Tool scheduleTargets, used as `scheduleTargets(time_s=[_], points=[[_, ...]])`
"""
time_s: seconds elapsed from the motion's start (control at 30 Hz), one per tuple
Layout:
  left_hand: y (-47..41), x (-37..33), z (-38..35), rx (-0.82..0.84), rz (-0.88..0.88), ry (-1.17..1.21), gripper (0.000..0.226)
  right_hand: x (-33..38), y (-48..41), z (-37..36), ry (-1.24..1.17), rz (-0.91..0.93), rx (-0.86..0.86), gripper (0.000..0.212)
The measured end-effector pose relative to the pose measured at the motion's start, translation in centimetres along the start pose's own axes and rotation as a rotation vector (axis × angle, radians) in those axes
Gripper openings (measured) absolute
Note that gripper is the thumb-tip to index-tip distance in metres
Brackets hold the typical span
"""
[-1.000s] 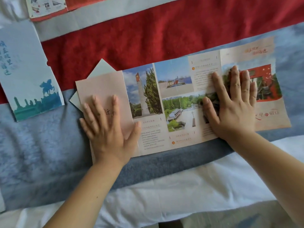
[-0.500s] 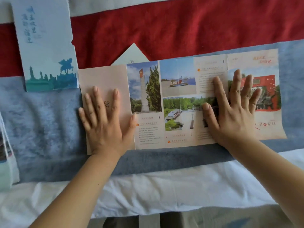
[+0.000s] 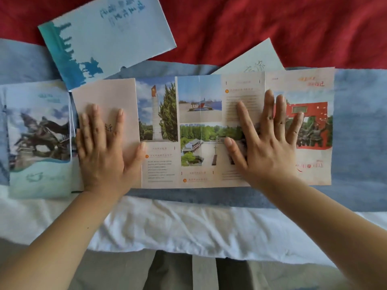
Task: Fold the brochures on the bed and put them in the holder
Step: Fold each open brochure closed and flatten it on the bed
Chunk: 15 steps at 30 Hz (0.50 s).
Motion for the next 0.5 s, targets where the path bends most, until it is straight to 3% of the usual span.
scheduleTargets(time_s=[0.2,0.4,0.5], points=[[0.1,1.2,-0.1,-0.028,-0.069,0.132,0.090,-1.5,-0.7,0.0,0.043,-0.011,0.072,0.082],[-0.1,1.3,0.5,-0.012,-0.082,0.313,0.099,1.8,-0.5,0.7,0.027,0.100,0.078,0.060],[-0.3,1.3,1.0,0.007,-0.059,0.383,0.100,4.9,0.4,0.4,-0.014,0.132,0.040,0.070]])
Point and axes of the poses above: each hand's wrist, its own y-axis away from the middle knuckle, its own z-axis out of the back of the hand, x = y × z, the point moved 6 cm from there along -y, towards the middle knuckle, and after that the axes turned 10 degrees about y, right-handed, at the moved point
